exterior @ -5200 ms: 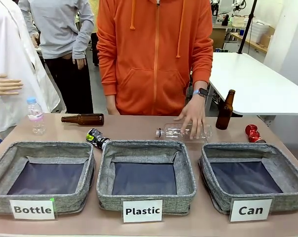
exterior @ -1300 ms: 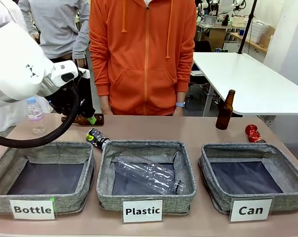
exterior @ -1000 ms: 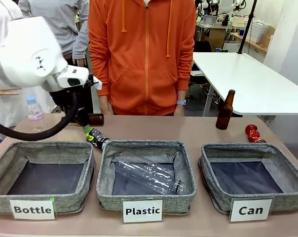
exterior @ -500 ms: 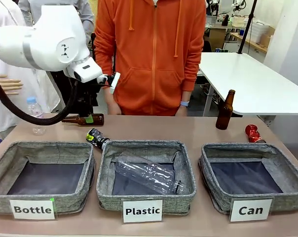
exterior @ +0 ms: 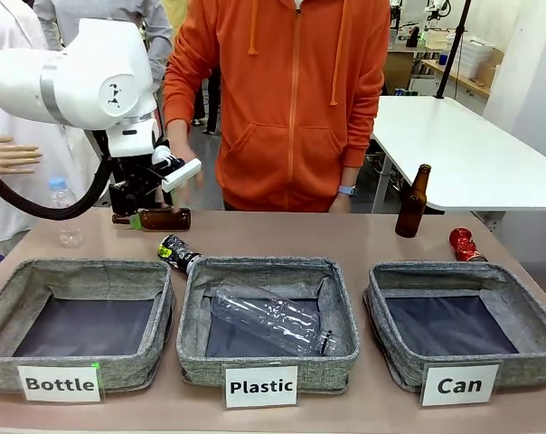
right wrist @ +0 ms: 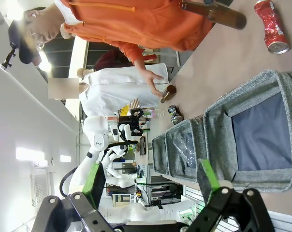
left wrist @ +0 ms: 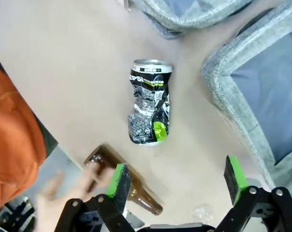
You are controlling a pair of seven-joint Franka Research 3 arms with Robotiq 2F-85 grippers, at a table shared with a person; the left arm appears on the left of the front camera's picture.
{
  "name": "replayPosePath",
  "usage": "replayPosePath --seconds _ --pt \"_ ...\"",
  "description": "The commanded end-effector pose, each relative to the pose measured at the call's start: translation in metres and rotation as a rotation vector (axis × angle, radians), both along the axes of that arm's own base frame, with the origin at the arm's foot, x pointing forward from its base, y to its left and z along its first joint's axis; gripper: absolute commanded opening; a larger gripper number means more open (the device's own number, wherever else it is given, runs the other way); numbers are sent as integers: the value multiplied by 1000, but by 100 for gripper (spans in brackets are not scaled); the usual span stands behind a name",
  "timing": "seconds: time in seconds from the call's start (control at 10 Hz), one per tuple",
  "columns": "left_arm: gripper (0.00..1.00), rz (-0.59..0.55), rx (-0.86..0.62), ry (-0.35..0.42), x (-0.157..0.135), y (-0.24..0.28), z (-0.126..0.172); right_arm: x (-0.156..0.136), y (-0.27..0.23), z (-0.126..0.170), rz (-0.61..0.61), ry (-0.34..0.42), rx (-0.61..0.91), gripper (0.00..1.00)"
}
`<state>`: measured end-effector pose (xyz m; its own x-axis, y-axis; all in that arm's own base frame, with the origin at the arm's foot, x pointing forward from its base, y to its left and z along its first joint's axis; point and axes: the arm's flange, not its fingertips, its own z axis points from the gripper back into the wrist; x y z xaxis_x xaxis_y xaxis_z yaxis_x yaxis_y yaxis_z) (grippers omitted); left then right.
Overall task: Sort the can waste into the basket.
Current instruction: Pick up the can waste from the table and place it in the right Fabric basket.
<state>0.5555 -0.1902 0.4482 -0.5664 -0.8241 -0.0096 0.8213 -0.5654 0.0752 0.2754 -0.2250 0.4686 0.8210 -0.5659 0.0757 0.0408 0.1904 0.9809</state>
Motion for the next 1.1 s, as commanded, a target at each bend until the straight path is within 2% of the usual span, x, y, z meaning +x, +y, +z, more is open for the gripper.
replayPosePath --seconds 0.0,0.1,0.2,0.3,0.5,0.6,0.7,1.0 --pt "100 44 -51 19 6 -8 0 0 -2 2 9 -21 -9 100" --pt "100 0 0 0 0 0 0 0 -2 2 9 -21 -9 100" --pt "100 5 -12 2 0 -3 0 0 -2 2 9 -21 -9 100" --pt "100 18 -109 23 -15 28 22 0 -2 2 9 -21 -9 100" --pt "100 202 -285 58 -60 128 69 0 -2 2 9 -21 -9 100" --pt "100 263 -309 93 -81 172 79 0 -2 2 9 -21 -9 100" --pt "100 306 -366 127 -98 212 84 0 -2 2 9 -21 -9 100" --pt "100 567 -612 170 -132 321 87 0 -2 2 9 -21 -9 100"
